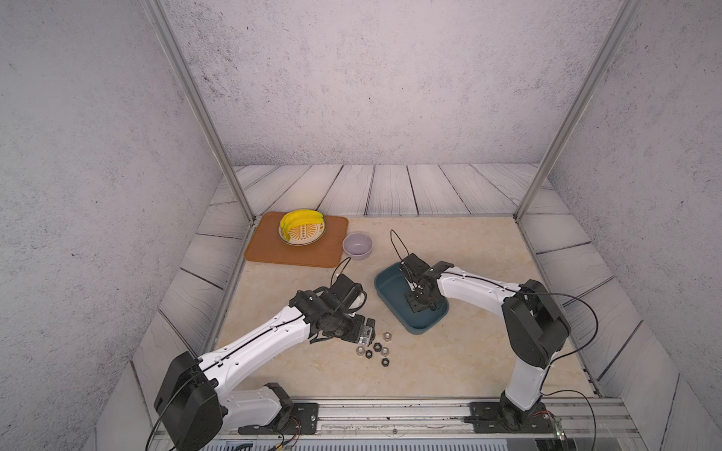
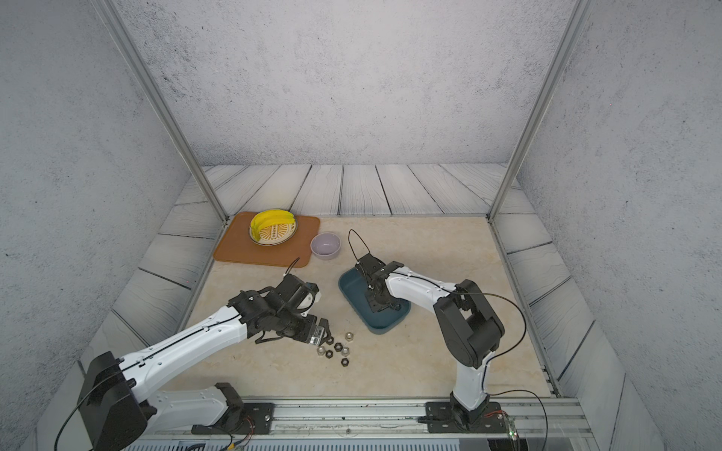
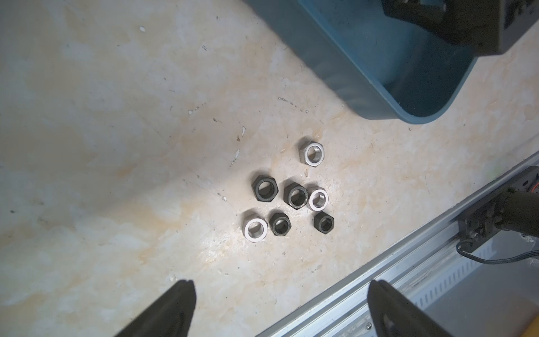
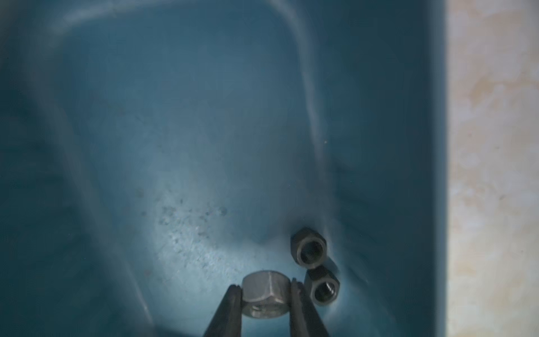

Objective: Put the nuts on the desktop into the storage box
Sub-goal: Place the nut in the storage box.

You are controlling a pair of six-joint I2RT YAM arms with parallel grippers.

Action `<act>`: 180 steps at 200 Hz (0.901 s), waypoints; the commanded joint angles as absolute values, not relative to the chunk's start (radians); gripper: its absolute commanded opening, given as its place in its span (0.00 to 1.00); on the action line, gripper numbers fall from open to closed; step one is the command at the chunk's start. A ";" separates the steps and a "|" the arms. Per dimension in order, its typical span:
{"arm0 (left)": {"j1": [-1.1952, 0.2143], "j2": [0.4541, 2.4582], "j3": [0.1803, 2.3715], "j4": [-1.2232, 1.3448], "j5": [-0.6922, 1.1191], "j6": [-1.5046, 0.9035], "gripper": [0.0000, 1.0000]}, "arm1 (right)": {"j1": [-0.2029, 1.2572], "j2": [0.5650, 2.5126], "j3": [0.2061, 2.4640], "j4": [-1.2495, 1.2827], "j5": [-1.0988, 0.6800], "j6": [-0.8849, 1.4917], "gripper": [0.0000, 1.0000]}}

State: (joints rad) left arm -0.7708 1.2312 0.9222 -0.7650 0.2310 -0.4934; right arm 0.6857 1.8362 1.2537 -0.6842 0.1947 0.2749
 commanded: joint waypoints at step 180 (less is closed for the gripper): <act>-0.775 1.241 0.917 -0.763 0.214 -0.510 0.98 | 0.682 1.837 1.283 -0.695 0.160 0.244 0.53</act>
